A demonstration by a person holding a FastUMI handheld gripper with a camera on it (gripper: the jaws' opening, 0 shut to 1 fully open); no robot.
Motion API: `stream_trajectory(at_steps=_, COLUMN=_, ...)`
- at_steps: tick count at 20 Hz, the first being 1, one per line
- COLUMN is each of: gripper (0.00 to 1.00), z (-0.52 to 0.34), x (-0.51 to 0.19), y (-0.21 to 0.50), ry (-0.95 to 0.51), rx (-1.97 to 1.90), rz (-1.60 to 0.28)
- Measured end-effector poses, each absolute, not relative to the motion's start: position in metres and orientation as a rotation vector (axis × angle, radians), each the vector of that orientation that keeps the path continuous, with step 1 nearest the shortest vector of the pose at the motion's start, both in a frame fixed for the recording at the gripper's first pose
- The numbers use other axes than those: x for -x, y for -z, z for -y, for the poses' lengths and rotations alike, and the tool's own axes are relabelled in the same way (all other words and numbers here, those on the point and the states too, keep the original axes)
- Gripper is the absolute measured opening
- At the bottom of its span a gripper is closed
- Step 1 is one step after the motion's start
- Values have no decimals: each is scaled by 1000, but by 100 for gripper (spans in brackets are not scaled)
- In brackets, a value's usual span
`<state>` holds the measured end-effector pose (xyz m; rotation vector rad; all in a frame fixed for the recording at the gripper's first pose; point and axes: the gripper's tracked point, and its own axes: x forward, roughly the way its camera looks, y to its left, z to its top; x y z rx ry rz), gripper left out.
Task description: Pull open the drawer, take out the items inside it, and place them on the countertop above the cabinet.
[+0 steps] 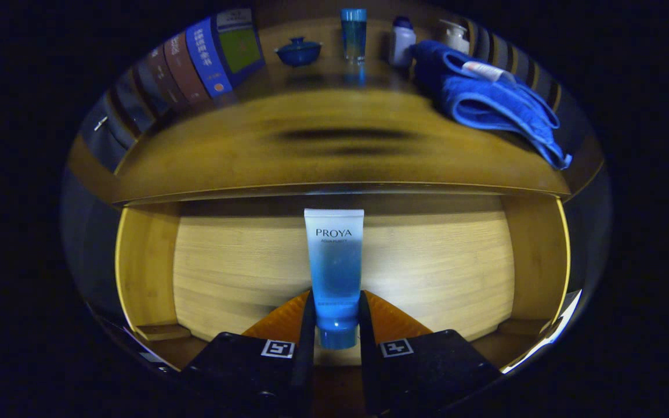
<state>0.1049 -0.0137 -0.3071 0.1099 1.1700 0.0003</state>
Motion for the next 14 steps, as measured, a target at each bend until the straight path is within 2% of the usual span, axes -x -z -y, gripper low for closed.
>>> stream_trajectory(at_steps=7, gripper=38, z=41, x=-107, y=233, ry=-8, rx=-150, rz=-1001)
stream_trajectory(at_steps=14, gripper=38, z=38, x=-190, y=190, ry=-36, rx=-137, rz=-894)
